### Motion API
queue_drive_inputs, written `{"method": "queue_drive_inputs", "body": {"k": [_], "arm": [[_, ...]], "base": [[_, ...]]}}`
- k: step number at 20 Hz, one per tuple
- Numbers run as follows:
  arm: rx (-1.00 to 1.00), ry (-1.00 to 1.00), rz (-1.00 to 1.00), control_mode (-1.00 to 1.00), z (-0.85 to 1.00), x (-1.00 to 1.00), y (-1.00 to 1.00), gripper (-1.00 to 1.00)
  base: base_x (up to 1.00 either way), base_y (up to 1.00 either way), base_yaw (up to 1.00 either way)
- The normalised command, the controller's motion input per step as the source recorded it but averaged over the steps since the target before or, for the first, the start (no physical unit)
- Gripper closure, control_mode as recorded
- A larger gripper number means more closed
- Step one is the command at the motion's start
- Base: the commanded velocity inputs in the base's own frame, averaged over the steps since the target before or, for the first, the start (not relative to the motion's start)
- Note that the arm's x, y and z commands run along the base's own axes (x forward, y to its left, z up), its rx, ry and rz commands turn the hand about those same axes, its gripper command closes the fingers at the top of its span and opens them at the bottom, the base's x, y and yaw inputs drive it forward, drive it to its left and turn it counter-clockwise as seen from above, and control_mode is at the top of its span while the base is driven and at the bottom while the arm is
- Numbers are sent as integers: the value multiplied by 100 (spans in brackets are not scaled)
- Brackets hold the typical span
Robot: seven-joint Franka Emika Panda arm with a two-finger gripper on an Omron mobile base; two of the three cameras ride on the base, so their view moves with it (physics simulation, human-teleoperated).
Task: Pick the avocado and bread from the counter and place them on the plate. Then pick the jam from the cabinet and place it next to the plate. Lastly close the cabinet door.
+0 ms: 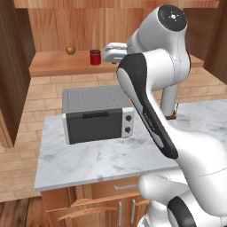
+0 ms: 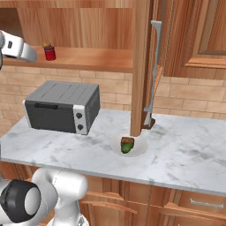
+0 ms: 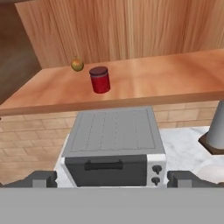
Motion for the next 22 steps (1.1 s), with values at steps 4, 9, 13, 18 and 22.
{"method": "queue_drive_inputs", "body": {"k": [4,9,13,18,22], "arm": [[0,0,0,-100,-9,18,0,-100],[0,0,0,-100,-11,17,0,-100],[0,0,0,-100,-11,16,0,-100],[-1,0,0,-100,-10,18,0,-100],[-1,0,0,-100,-8,21,0,-100]], "base": [[0,0,0],[0,0,0],[0,0,0],[0,0,0],[0,0,0]]}}
